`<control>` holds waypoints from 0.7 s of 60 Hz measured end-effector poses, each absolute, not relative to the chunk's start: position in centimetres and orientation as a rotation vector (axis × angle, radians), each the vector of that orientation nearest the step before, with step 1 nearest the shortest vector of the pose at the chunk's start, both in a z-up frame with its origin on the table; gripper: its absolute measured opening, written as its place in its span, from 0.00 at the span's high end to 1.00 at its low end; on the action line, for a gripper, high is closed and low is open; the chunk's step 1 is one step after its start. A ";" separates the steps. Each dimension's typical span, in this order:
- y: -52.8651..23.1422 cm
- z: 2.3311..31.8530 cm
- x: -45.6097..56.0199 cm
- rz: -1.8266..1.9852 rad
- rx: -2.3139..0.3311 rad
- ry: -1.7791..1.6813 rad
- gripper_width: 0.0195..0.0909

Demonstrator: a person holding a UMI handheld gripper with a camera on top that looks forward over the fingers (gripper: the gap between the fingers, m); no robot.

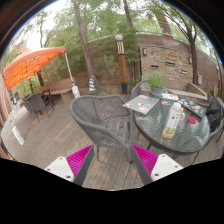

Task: Pour water

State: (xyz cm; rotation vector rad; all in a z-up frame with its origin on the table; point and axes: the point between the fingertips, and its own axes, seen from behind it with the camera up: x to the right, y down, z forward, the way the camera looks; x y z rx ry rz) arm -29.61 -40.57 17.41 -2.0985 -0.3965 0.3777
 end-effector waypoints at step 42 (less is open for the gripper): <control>-28.0 15.5 -20.9 -0.014 -1.977 0.063 0.10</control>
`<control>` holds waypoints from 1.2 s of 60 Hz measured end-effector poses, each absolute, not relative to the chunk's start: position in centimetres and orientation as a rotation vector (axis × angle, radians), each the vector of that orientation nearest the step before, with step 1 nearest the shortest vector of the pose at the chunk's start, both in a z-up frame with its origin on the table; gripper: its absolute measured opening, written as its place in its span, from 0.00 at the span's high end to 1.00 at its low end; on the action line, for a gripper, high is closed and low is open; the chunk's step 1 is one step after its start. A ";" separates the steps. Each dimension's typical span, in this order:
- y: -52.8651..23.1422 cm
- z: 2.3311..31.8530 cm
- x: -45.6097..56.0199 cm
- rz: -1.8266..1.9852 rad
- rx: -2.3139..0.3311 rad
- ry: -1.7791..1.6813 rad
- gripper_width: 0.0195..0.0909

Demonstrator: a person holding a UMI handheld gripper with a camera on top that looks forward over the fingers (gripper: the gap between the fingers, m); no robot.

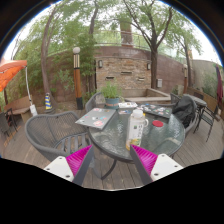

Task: Pour water

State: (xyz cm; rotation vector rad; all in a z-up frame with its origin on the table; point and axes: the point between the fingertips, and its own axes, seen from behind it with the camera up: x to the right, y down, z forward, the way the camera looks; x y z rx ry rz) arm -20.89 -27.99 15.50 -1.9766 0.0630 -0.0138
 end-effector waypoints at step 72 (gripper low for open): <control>-1.1 15.1 -13.8 0.377 -1.809 0.206 0.59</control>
